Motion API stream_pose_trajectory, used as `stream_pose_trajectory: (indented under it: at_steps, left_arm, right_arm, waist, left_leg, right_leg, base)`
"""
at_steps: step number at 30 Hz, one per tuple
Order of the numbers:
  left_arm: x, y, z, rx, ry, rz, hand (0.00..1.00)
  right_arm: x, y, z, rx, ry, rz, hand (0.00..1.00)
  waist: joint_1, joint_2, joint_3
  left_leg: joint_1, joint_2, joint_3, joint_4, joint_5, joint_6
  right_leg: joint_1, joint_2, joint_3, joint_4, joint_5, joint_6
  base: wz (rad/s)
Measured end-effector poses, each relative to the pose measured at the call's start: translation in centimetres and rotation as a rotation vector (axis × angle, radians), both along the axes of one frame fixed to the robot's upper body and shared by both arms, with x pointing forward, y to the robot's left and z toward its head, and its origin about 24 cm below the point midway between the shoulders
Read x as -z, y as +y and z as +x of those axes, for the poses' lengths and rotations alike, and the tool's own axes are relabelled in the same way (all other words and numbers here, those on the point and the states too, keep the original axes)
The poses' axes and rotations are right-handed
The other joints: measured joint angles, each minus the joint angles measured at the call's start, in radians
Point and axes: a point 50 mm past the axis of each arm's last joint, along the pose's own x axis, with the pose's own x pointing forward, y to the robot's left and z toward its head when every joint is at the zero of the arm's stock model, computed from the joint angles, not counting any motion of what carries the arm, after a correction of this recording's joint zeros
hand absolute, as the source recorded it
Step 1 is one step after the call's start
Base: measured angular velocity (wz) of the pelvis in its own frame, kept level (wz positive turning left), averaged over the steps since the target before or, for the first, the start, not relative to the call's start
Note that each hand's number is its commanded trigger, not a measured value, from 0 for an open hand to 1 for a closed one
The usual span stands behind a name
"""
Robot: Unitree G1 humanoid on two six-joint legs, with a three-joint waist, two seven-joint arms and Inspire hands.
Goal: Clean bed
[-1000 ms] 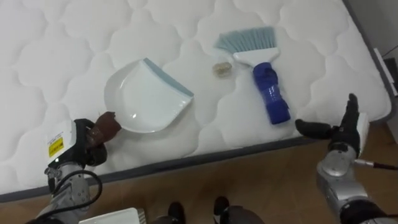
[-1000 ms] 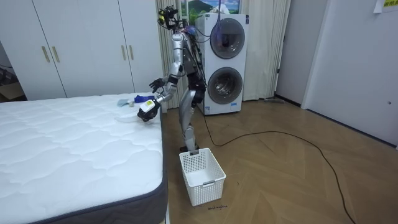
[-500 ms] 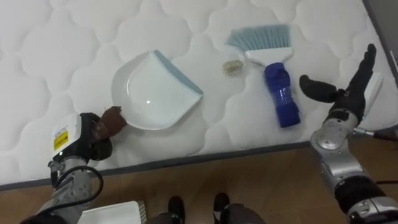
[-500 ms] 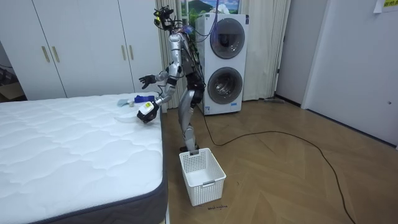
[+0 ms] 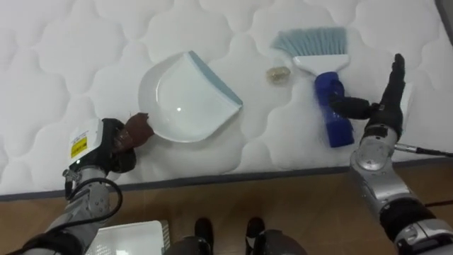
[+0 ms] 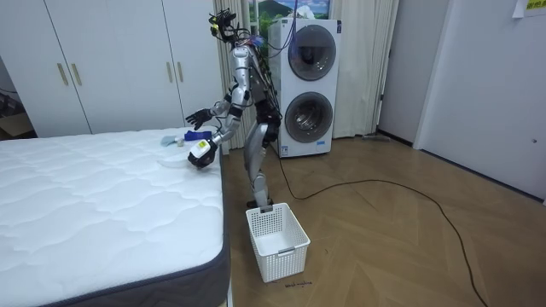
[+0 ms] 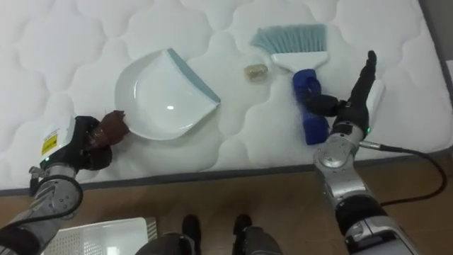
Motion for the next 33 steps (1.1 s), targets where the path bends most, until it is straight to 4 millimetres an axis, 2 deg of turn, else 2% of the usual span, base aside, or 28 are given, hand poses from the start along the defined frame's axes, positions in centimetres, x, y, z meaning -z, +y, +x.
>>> stream_pose_trajectory:
  at_steps: [6, 10, 12, 15, 27, 31, 32, 33]
  left_arm:
    - [-0.2, -0.1, 0.3, 0.015, 0.010, -0.002, 1.00]
    - [-0.4, -0.6, 0.6, 0.030, 0.004, -0.011, 1.00]
    - [-0.6, -0.8, 0.9, 0.041, -0.004, -0.014, 1.00]
    - [-0.8, -1.0, 1.1, 0.056, -0.008, -0.013, 1.00]
    - [-0.9, -1.2, 1.4, 0.070, 0.020, -0.019, 1.00]
    - [-0.7, -1.2, 1.3, 0.071, 0.040, -0.020, 1.00]
    - [-0.7, -1.3, 1.3, 0.074, 0.045, -0.022, 1.00]
    - [-0.7, -1.3, 1.4, 0.077, 0.046, -0.022, 1.00]
  right_arm:
    - [0.6, -0.1, 0.0, -0.056, 0.053, 0.019, 0.00]
    - [1.7, -0.7, -0.5, -0.053, 0.119, 0.061, 0.00]
    - [2.1, -1.1, -0.8, -0.041, 0.140, 0.073, 0.00]
    - [2.8, -1.7, -1.2, -0.039, 0.185, 0.067, 0.00]
    - [3.1, -2.5, -1.3, -0.066, 0.249, 0.060, 0.00]
    - [3.2, -2.6, -1.3, -0.093, 0.292, 0.007, 0.01]
    - [3.3, -2.7, -1.3, -0.096, 0.308, -0.014, 0.69]
    - [3.3, -2.8, -1.4, -0.099, 0.315, -0.022, 1.00]
  waist:
    - [0.005, 0.005, 0.0033]
    - [0.018, 0.018, 0.0112]
    - [0.021, 0.028, 0.0124]
    - [0.027, 0.033, 0.0121]
    - [0.035, 0.040, 0.0080]
    - [0.035, 0.042, 0.0068]
    - [0.036, 0.044, 0.0054]
    - [0.037, 0.044, 0.0053]
  left_leg:
    - [0.000, 0.000, 0.000, 0.005, 0.000, 0.000]
    - [-0.006, 0.001, -0.001, 0.009, -0.001, 0.001]
    - [-0.022, 0.001, -0.009, 0.016, -0.001, 0.001]
    - [-0.032, 0.000, -0.012, 0.017, 0.000, 0.001]
    - [-0.032, 0.000, -0.022, 0.021, 0.000, 0.001]
    - [-0.032, 0.001, -0.026, 0.026, 0.000, 0.001]
    - [-0.032, 0.001, -0.030, 0.027, 0.000, 0.001]
    - [-0.031, 0.001, -0.031, 0.028, 0.000, 0.001]
  right_leg:
    - [-0.001, -0.001, 0.000, 0.007, -0.005, -0.001]
    - [-0.004, 0.000, 0.000, 0.007, -0.005, -0.001]
    - [-0.011, 0.001, -0.006, 0.002, -0.005, -0.001]
    - [-0.022, 0.000, -0.010, 0.005, -0.005, -0.001]
    - [-0.017, -0.001, -0.022, 0.017, -0.004, -0.004]
    - [-0.013, -0.003, -0.029, 0.016, -0.004, -0.005]
    - [-0.009, -0.003, -0.033, 0.015, -0.004, -0.005]
    - [-0.008, -0.003, -0.034, 0.015, -0.004, -0.005]
  base:
    - [0.00]
    - [0.00]
    - [0.06]
    - [0.04]
    - [0.02]
    - [0.03]
    - [0.05]
    - [0.06]
